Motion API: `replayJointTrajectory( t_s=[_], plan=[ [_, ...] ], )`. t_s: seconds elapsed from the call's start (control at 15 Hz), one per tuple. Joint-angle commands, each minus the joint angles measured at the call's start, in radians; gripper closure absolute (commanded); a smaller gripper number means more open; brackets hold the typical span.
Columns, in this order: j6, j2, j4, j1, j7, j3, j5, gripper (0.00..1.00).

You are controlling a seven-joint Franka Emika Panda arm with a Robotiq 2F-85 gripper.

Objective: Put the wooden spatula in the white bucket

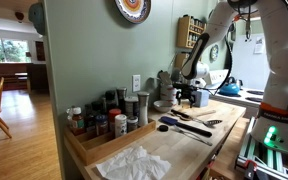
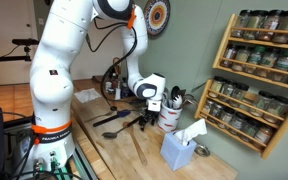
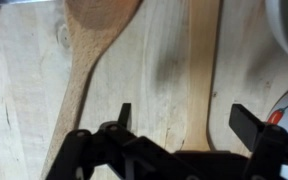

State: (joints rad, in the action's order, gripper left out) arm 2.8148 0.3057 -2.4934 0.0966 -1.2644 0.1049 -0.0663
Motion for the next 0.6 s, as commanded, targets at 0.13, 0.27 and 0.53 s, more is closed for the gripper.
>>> replayJointTrajectory(
  t_s=[0.13, 0.27, 0.53],
  plan=[
    [0.066, 0.095, 0.059, -0.035, 0.040, 0.037, -0.068, 0.00],
    [0.087, 0.114, 0.069, -0.039, 0.047, 0.045, -0.076, 0.00],
    [0.112, 0.144, 0.083, -0.049, 0.059, 0.066, -0.086, 0.32]
  ],
)
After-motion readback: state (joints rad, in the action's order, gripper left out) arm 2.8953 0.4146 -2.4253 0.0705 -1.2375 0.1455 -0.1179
